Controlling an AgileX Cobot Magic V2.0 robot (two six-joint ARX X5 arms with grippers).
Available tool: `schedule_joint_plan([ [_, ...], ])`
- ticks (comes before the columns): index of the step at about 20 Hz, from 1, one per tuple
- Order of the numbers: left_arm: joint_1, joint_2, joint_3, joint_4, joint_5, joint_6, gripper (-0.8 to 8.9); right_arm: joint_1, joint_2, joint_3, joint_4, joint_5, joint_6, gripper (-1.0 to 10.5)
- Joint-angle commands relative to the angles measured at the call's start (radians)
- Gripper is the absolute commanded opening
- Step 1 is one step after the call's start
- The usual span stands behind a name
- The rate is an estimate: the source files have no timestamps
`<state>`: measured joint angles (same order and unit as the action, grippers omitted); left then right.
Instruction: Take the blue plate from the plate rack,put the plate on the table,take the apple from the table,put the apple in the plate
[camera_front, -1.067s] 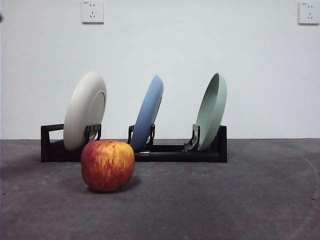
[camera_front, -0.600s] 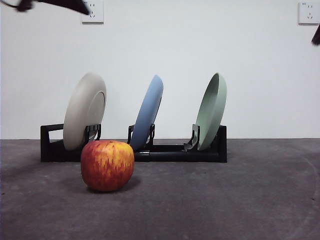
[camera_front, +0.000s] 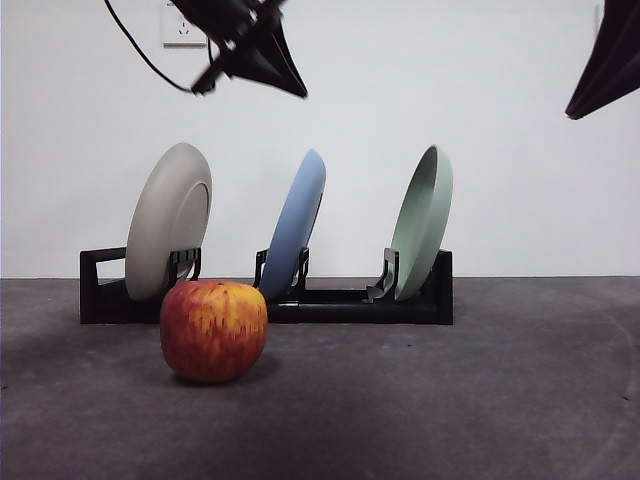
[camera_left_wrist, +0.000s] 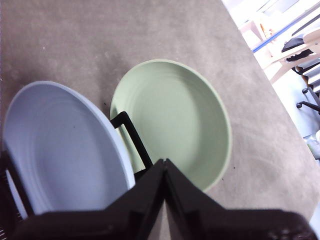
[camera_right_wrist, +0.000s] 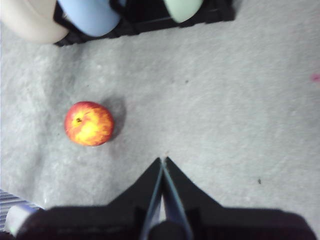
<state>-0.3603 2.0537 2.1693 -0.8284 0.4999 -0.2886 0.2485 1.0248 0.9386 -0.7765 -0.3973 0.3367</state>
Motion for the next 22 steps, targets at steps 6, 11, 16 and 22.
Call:
schedule_joint_plan([
  [6,-0.016,0.062,0.006,-0.034,-0.062,-0.023,2.93,0.11,0.001,0.001,0.003,0.103,0.047,0.0],
  [11,-0.029,0.073,0.006,-0.022,-0.082,-0.022,3.52,0.135,0.001,0.001,0.014,0.154,0.066,0.1],
  [16,-0.061,0.09,0.006,-0.001,-0.155,-0.022,3.44,0.139,0.001,0.001,0.013,0.167,0.081,0.1],
  [22,-0.079,0.126,0.006,-0.002,-0.217,-0.021,2.93,0.139,0.001,0.001,0.014,0.167,0.083,0.1],
])
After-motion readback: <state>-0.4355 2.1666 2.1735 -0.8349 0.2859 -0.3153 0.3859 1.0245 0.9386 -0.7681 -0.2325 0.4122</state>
